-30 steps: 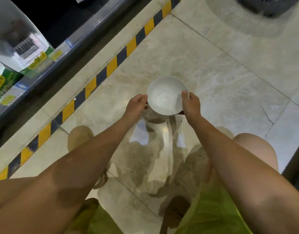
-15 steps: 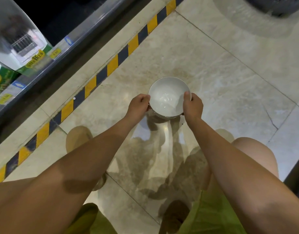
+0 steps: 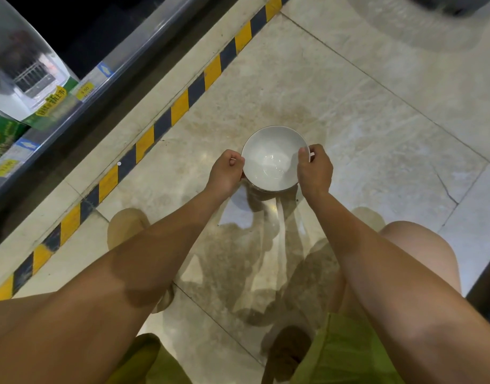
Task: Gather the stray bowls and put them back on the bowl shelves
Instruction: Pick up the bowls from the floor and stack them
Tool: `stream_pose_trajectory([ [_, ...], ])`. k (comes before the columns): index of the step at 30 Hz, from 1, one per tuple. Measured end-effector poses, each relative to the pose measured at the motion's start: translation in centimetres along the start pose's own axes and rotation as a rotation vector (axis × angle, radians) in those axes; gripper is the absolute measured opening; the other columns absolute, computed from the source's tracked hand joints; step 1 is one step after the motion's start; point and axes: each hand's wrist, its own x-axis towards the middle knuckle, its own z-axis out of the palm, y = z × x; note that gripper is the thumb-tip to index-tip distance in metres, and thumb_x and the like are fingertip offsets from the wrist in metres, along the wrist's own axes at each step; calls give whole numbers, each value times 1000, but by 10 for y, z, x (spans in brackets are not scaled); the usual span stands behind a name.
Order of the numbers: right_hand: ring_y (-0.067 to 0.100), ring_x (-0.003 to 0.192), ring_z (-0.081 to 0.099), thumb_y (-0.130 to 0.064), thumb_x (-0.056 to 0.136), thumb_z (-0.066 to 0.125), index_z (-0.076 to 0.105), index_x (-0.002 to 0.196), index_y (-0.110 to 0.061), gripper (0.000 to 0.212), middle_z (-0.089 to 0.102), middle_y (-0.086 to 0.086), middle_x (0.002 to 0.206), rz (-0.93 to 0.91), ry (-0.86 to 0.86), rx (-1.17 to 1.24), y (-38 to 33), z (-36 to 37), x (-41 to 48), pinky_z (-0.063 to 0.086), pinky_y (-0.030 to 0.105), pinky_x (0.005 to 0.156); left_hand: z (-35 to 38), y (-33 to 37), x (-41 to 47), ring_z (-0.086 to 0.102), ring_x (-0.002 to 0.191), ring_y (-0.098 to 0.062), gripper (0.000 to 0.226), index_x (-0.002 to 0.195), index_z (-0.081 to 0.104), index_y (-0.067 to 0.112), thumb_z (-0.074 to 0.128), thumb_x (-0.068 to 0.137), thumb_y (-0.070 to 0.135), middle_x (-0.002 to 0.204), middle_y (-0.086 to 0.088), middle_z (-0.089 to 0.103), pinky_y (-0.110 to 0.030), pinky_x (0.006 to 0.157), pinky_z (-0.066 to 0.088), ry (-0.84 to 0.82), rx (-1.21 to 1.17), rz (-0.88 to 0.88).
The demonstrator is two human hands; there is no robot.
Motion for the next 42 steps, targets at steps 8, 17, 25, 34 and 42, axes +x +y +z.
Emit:
stream_pose_trajectory([
  [8, 21, 79, 51, -29, 97, 42, 53, 101, -3, 29, 55, 7, 91, -17, -33, -28, 5, 0, 2, 37, 29, 65, -3, 3, -9, 56, 83, -21, 12, 86, 49, 11, 42, 95, 13, 90, -4, 56, -8, 56, 46, -9, 9, 76],
  [17, 28, 104, 56, -42, 93, 46, 51, 118, -6, 44, 56, 11, 116, -205, 18, -435, -7, -14, -14, 44, 35, 72, -7, 8, -17, 54, 104, -20, 34, 121, 51, 15, 47, 93, 35, 118, 0, 57, -32, 81, 42, 139, 681, 277],
  [25, 36, 99, 54, -35, 90, 47, 56, 119, -3, 44, 59, 18, 110, -547, 46, -795, -58, -45, -39, 39, 38, 71, -33, 53, -38, 61, 86, -37, 48, 107, 62, 3, 48, 80, 39, 99, -17, 65, -37, 68, 46, 53, 1234, 610],
  [34, 38, 90, 59, -37, 82, 52, 65, 110, -4, 44, 67, 17, 91, -626, -92, -757, -179, -110, -120, 40, 35, 67, -111, 159, -124, 50, 115, -31, 51, 131, 44, 11, 44, 90, 43, 128, -11, 51, -40, 90, 41, 8, 1350, 513],
  [42, 36, 79, 62, -43, 77, 35, 70, 102, -8, 55, 69, 12, 80, -816, -298, -751, -306, -170, -217, 45, 33, 63, -200, 217, -263, 46, 120, -33, 51, 130, 45, 10, 46, 89, 39, 131, -11, 49, -42, 95, 39, 86, 1187, 302],
])
